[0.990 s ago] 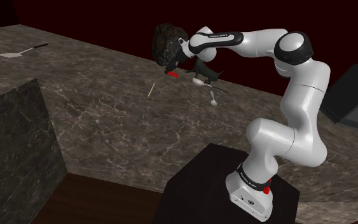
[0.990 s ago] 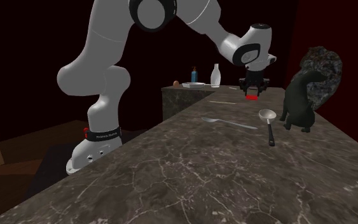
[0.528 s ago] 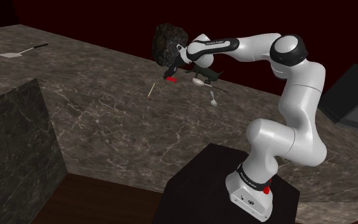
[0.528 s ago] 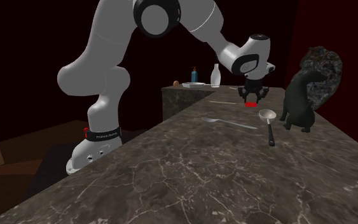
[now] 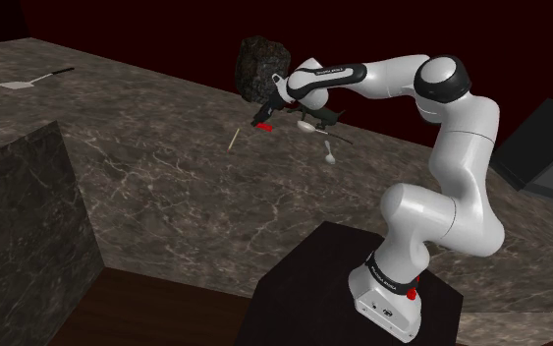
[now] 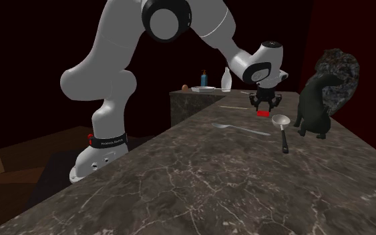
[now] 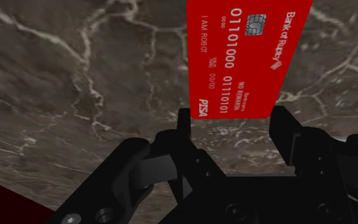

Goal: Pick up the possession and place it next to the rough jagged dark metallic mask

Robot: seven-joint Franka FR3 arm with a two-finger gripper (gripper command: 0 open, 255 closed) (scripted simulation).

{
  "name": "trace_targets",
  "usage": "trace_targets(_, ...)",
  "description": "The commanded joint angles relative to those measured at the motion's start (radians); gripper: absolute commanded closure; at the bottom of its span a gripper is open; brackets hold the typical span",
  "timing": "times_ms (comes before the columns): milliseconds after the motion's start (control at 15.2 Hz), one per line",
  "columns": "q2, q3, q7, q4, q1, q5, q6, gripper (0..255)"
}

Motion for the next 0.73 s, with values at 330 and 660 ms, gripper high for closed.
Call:
trace_targets(330, 0.0, 0.0, 0.0, 0.0, 0.0, 0.0, 0.0, 0)
trace_targets(660, 0.063, 0.077, -0.027, -0.034, -0.101, 0.042, -0.053, 0)
